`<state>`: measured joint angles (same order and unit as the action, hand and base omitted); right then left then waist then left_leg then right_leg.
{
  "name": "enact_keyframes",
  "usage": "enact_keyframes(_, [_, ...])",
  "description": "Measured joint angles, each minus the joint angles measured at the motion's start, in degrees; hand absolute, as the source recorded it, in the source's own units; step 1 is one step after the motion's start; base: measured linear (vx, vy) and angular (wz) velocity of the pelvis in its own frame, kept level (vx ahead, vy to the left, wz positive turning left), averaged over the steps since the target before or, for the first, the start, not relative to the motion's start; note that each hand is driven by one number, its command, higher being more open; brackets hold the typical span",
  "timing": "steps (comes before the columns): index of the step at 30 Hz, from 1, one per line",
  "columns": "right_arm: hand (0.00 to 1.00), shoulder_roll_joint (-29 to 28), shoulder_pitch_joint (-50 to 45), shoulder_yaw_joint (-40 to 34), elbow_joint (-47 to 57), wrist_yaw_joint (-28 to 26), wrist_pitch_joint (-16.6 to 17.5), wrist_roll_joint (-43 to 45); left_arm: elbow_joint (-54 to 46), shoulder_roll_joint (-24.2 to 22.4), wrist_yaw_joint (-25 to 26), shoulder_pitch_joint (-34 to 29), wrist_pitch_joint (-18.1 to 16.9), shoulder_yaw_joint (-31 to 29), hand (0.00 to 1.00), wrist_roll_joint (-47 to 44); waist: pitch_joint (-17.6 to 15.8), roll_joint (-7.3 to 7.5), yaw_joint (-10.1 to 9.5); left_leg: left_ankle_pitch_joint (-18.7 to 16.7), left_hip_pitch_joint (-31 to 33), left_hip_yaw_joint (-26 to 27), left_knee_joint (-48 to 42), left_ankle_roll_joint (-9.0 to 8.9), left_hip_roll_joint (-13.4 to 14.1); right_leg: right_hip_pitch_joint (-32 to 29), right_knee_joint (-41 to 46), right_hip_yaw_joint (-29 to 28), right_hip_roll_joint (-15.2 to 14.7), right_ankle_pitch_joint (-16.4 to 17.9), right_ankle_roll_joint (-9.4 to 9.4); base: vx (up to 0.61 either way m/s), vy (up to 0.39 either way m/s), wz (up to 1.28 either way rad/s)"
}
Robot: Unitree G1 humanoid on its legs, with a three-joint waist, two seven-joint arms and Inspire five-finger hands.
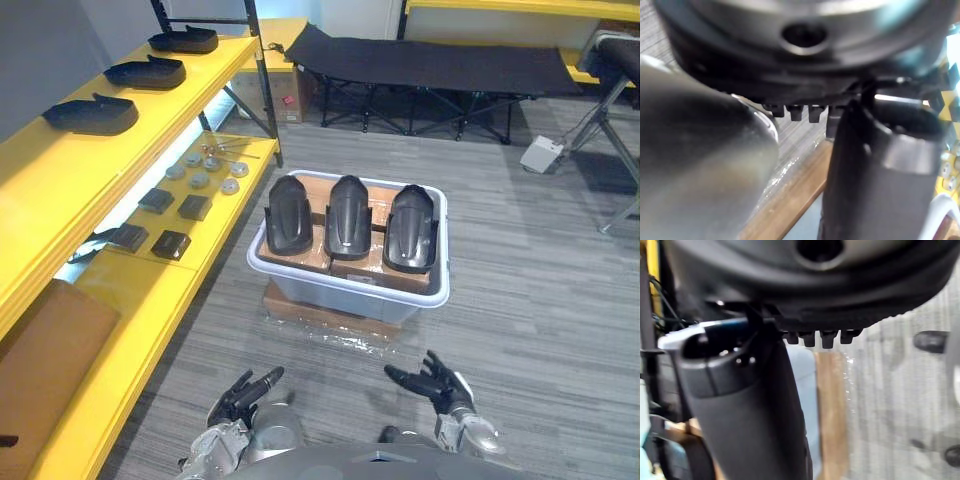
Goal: Walk over and take three plastic housings, then place them on the shelf
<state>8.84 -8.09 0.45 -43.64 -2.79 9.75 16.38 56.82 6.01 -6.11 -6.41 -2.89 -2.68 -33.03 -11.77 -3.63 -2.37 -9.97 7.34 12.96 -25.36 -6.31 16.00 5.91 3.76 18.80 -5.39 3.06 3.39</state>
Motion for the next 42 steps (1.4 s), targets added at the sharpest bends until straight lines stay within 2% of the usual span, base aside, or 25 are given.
enact_keyframes(1, [1.00, 0.3, -1.6, 0.1, 5.1, 0.8, 0.1, -0.7, 0.0, -0.1, 0.5, 0.0, 0.4, 0.1, 1.00, 0.0, 0.1, -0.16, 0.73, 5.1, -0.3, 1.1, 5.8, -0.23, -0.6, -0.9, 0.2, -0.1, 0.0, -0.1, 0.34, 0.24, 0.152, -0.13])
enact_keyframes(3, [1.00, -0.5, -2.7, 0.1, 9.9, 1.9, 0.3, -1.9, 0.3, 1.2, 1.1, 0.3, 1.1, 0.5, 1.00, 0.4, -0.3, 2.46, 1.25, 5.7, -2.3, 3.1, 10.7, 0.46, -3.2, -1.1, 0.1, -0.3, -2.3, -0.6, 1.55, 0.22, 0.139, -0.08])
enact_keyframes(4, [1.00, -1.3, -4.7, 0.3, 13.3, 2.0, 0.7, -1.9, 0.3, 2.3, 1.1, 0.4, 1.2, 1.4, 1.00, 1.0, -0.4, 4.28, 1.33, 6.2, -2.6, 3.9, 12.6, 1.08, -4.8, -1.8, -0.1, -0.3, -3.7, -1.1, 2.26, 0.19, 0.130, -0.06])
enact_keyframes(6, [1.00, -2.4, -8.7, 0.6, 20.6, 1.9, 0.6, -1.6, 0.0, 3.5, 1.2, 0.5, 1.9, 1.7, 1.00, 1.2, -0.2, 5.98, 1.28, 6.6, -3.1, 4.9, 13.7, 1.69, -6.8, -1.8, -0.3, -0.1, -5.6, -1.7, 3.30, 0.17, 0.130, 0.03])
enact_keyframes(9, [1.00, -2.4, -13.1, 3.1, 31.0, 0.6, -0.6, -1.4, 0.0, 4.3, 1.2, -0.6, 1.8, 1.8, 1.00, 1.3, -0.1, 6.62, 1.48, 6.5, -5.9, 7.8, 14.8, 1.85, -7.6, -0.6, -0.2, -0.4, -6.5, -2.3, 4.07, 0.12, 0.079, -0.22])
enact_keyframes(12, [1.00, -2.4, -15.3, 3.8, 38.6, -0.7, -1.9, 0.3, 1.4, 5.1, 1.1, -1.2, 1.6, 1.7, 1.00, 1.7, 0.0, 6.74, 2.83, 6.5, -7.7, 9.2, 16.9, 1.88, -7.3, -0.6, 0.0, -0.5, -6.3, -2.4, 4.12, 0.04, 0.009, -0.22])
enact_keyframes(17, [1.00, -2.3, -16.6, 0.5, 45.0, 0.1, -3.6, 2.7, 2.9, 5.2, 0.7, -3.3, 0.1, 0.6, 1.00, 1.7, 0.8, 7.47, 4.38, 6.8, -10.7, 11.2, 20.2, 1.40, -7.1, -0.6, 0.1, -1.9, -5.7, -2.4, 4.12, -0.03, -0.018, -0.22])
enact_keyframes(19, [1.00, -2.0, -16.1, -2.9, 46.1, 1.4, -4.3, 4.5, 3.5, 5.4, 0.5, -4.2, -0.3, -0.2, 1.00, 1.7, 1.4, 8.38, 4.29, 7.3, -11.0, 11.8, 21.5, 1.14, -7.3, -0.9, 0.1, -1.9, -5.6, -2.4, 4.12, -0.08, -0.013, -0.10])
enact_keyframes(22, [1.00, -0.7, -12.0, -7.8, 45.2, 3.6, -5.5, 5.4, 3.3, 5.8, -0.1, -5.3, -0.8, -0.6, 1.00, 2.0, 1.1, 9.46, 4.03, 6.9, -8.9, 11.4, 21.0, 1.06, -7.3, -2.4, 0.0, -1.8, -5.8, -2.0, 3.67, -0.13, -0.019, 0.03])
enact_keyframes(24, [1.00, 2.2, -4.8, -10.6, 41.3, 5.6, -5.5, 7.2, 3.0, 6.5, -0.1, -4.6, -1.0, -0.6, 1.00, 2.0, 0.1, 10.12, 4.04, 6.7, -4.2, 10.5, 18.2, 1.67, -6.8, -5.4, -0.3, -1.2, -5.7, -2.0, 3.59, -0.17, -0.018, 0.13])
enact_keyframes(25, [1.00, 5.1, 2.0, -12.8, 36.9, 7.7, -5.5, 7.9, 1.8, 6.7, 0.1, -3.6, -1.8, -0.8, 1.00, 2.0, -2.1, 10.40, 3.87, 7.2, -1.3, 9.9, 17.0, 2.22, -6.3, -7.3, -0.2, -0.6, -5.5, -2.5, 3.75, -0.21, -0.006, 0.30])
enact_keyframes(27, [1.00, 8.8, 9.6, -14.9, 31.1, 10.5, -5.5, 8.9, 0.5, 6.9, 0.7, -1.6, -2.3, -0.8, 1.00, 2.1, -4.9, 10.41, 2.88, 8.4, 1.6, 8.6, 16.5, 2.79, -6.3, -9.4, -0.1, 0.4, -5.4, -3.4, 3.73, -0.19, 0.005, 0.32])
enact_keyframes(29, [1.00, 14.0, 21.0, -15.3, 23.3, 13.6, -5.4, 9.8, -1.1, 7.4, 1.1, 1.1, -2.4, -0.4, 1.00, 2.2, -9.1, 10.25, 1.88, 9.8, 5.2, 6.5, 15.9, 3.54, -6.5, -11.2, -0.3, 2.1, -5.4, -4.9, 3.15, -0.16, 0.026, 0.37])
enact_keyframes(30, [1.00, 15.2, 23.3, -15.3, 21.6, 14.1, -5.4, 9.9, -1.4, 7.4, 1.1, 1.8, -2.5, -0.4, 1.00, 2.2, -10.1, 10.06, 1.45, 9.9, 6.1, 6.0, 15.5, 3.63, -6.4, -11.7, -0.4, 2.4, -5.4, -5.3, 2.95, -0.11, 0.029, 0.31])
enact_keyframes(31, [1.00, 16.6, 25.5, -15.3, 20.0, 14.6, -5.4, 9.9, -1.8, 7.4, 1.1, 2.6, -2.5, -0.3, 1.00, 2.2, -10.9, 9.79, 0.88, 10.2, 7.0, 5.6, 15.2, 3.51, -6.4, -12.3, -0.4, 2.6, -5.4, -5.6, 2.71, -0.07, 0.025, 0.23])
enact_keyframes(33, [1.00, 21.4, 34.1, -14.2, 13.4, 15.4, -5.3, 10.3, -3.5, 7.2, 1.2, 4.6, -3.0, 0.5, 1.00, 2.2, -13.4, 8.58, -0.27, 10.9, 10.6, 4.0, 13.4, 4.52, -6.4, -14.3, -0.1, 3.6, -5.3, -6.6, 2.23, -0.06, 0.035, 0.26])
enact_keyframes(37, [1.00, 26.5, 45.5, -9.7, 1.6, 16.0, -5.3, 12.2, -4.6, 6.6, 3.1, 6.5, -4.4, 2.6, 1.00, 6.2, -14.9, 6.29, -2.21, 10.4, 14.1, 2.5, 10.2, 5.41, -6.4, -16.2, 1.4, 4.6, -5.4, -6.7, 2.22, -0.02, 0.032, 0.19])
enact_keyframes(42, [1.00, 30.5, 52.2, -5.3, -7.3, 14.5, -5.7, 12.3, -4.9, 6.0, 3.1, 8.7, -4.7, 5.2, 1.00, 6.6, -16.6, 3.54, -3.76, 9.5, 16.6, 1.7, 8.0, 6.16, -6.8, -18.0, 2.9, 4.6, -6.2, -6.6, 2.27, -0.03, 0.050, 0.06])
